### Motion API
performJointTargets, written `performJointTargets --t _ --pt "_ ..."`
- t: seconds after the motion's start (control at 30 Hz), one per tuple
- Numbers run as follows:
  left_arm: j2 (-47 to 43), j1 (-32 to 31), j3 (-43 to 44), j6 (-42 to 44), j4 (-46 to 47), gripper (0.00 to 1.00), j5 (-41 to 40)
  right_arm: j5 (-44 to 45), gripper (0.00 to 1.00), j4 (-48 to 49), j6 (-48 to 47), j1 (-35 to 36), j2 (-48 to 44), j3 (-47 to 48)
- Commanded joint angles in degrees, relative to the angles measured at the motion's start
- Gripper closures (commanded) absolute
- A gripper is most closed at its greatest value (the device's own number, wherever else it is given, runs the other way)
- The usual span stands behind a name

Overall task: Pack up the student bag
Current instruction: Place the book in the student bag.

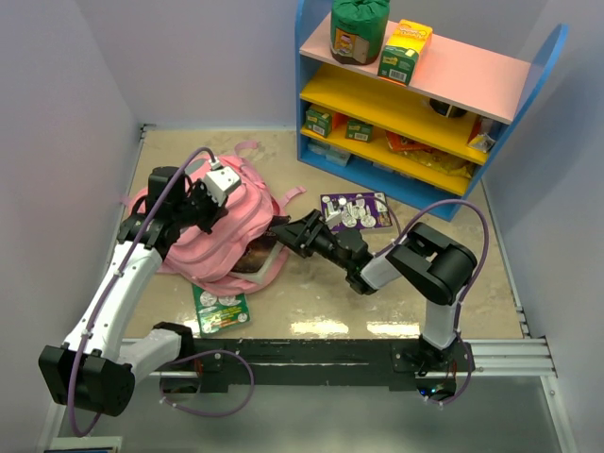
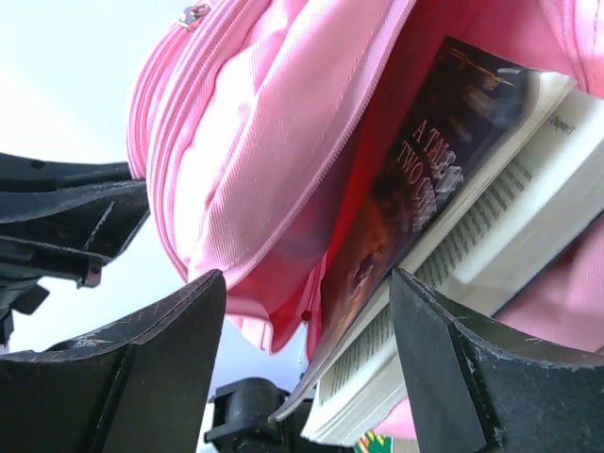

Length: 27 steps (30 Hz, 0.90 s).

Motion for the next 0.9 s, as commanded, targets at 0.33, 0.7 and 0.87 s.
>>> performJointTargets --t 0.33,0.7,0.87 --pt "-3.8 0.2 2.4 -0.5 5.0 1.0 3.7 0.6 0.3 -28.7 -10.7 -0.5 -6.8 7.1" --pt "-3.8 0.2 2.6 -0.8 5.3 1.0 3.7 3.2 0.31 -43.7 -16.1 -0.4 -10.1 11.6" --pt "-4.0 0.2 2.2 -0.7 5.3 1.0 3.3 4.5 0.31 -46.9 -16.7 -0.4 -11.7 11.6"
